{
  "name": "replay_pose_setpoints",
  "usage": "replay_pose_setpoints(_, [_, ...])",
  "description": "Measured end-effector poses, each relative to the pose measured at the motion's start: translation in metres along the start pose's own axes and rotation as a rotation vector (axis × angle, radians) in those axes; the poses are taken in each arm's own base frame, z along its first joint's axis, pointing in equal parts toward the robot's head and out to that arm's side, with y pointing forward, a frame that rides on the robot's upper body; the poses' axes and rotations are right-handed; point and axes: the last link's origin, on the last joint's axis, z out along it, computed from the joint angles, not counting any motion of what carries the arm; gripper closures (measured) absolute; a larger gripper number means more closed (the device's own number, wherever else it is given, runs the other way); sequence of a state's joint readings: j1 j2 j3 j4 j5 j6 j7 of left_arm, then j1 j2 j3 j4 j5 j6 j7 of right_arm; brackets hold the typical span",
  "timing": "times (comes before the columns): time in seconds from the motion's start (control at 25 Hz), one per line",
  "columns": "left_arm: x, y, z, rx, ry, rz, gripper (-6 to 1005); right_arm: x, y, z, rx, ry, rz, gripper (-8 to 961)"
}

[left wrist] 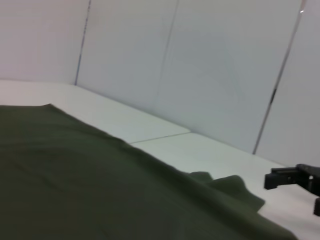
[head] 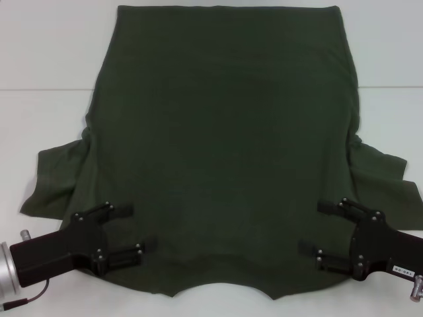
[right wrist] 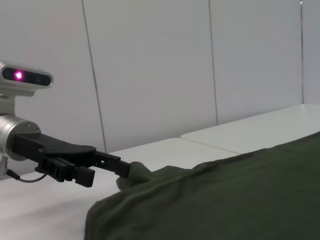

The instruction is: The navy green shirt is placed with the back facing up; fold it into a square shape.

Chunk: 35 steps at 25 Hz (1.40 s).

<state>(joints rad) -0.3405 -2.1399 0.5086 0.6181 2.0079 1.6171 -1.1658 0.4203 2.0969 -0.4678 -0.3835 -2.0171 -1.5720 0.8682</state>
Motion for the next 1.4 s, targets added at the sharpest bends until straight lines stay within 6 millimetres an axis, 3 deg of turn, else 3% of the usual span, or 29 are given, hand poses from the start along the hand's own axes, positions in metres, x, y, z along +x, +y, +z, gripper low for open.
replay_pose_setpoints(0.8, [0.001, -0.008, 0.001, 0.061, 0.007, -0.063, 96, 0.002, -0.002, 0.0, 0.017, 0.011, 0.004, 26])
replay_pose_setpoints(1.16, [0.043, -0.067, -0.035, 0.193, 0.006, -0.585, 98, 0.003, -0.003, 0.0, 0.022, 0.017, 0.007, 27])
replay_pose_setpoints(1.4, [0.068, -0.1, -0.056, 0.317, -0.122, -0.645, 99, 0.004, -0.003, 0.002, 0.02, 0.023, 0.006, 27])
